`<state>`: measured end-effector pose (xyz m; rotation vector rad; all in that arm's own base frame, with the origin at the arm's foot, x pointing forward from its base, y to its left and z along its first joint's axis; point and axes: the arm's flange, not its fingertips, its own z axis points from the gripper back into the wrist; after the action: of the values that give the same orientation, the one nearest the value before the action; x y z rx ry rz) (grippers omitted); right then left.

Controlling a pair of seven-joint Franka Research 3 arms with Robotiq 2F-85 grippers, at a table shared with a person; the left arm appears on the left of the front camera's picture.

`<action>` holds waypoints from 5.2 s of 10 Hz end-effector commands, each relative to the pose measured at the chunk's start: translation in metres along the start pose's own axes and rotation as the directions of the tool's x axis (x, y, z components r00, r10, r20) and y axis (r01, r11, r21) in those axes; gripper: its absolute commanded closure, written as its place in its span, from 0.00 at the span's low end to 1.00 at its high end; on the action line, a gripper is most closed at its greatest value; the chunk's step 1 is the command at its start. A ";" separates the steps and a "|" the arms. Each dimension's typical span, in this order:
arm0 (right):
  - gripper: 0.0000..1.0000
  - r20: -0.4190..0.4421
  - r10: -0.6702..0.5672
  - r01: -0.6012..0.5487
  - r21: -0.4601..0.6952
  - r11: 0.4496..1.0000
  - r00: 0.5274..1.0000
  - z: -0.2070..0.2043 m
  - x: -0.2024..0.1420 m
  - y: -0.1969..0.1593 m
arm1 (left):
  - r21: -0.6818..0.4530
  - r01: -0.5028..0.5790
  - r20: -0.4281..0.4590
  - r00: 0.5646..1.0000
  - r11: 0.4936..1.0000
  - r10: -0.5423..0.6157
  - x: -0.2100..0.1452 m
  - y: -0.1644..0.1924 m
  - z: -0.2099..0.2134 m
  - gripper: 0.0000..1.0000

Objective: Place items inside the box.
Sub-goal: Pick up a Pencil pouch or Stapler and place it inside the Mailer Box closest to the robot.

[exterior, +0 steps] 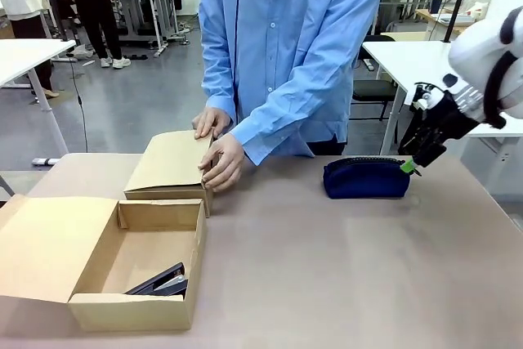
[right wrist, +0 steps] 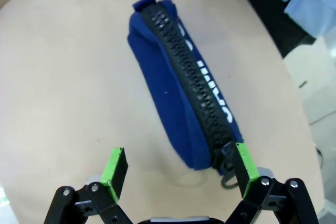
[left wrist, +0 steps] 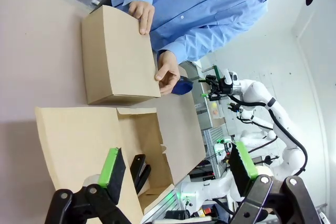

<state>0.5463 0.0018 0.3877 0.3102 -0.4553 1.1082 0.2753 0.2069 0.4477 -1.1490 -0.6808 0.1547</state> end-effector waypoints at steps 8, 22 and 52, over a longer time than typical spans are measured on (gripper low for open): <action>0.00 0.071 0.176 -0.178 0.024 0.984 0.982 -0.023 0.008 -0.026 | -0.024 0.019 0.018 1.000 1.000 -0.019 -0.003 -0.001 -0.002 0.00; 1.00 0.017 0.222 -0.221 0.213 0.952 0.975 -0.065 -0.002 -0.034 | -0.024 0.019 0.018 1.000 1.000 -0.019 -0.003 -0.001 -0.002 0.00; 0.93 0.002 -0.969 0.967 -0.058 0.248 0.249 0.109 0.018 0.230 | -0.024 0.019 0.018 1.000 1.000 -0.019 -0.003 -0.001 -0.002 0.00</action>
<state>0.3220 0.0404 0.4989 0.4406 -0.1705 -0.2201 0.2752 0.2069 0.4480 -1.1489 -0.6813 0.1534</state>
